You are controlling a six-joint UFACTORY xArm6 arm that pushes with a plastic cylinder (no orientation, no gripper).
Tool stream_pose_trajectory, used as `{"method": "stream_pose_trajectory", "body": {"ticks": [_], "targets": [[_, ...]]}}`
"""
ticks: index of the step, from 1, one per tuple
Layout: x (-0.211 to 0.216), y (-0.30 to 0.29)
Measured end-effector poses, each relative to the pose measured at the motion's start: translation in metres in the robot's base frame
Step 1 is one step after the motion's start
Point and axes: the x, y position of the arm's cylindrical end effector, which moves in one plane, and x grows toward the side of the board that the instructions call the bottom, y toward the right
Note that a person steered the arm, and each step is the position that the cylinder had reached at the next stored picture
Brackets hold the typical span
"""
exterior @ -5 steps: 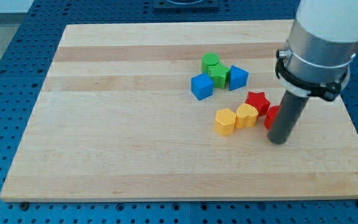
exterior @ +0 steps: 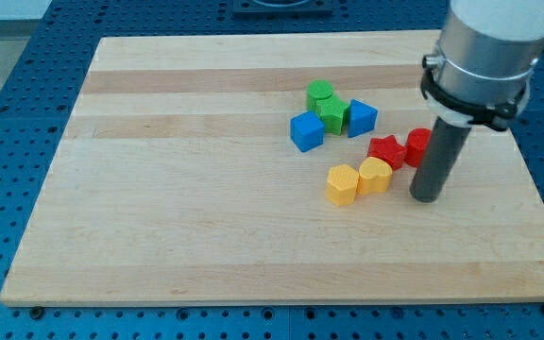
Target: Push yellow hexagon diagonal above red star
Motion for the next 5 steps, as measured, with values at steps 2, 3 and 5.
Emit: {"method": "stream_pose_trajectory", "body": {"ticks": [2, 3, 5], "targets": [[0.070, -0.022], [0.092, -0.057], [0.106, -0.097]]}}
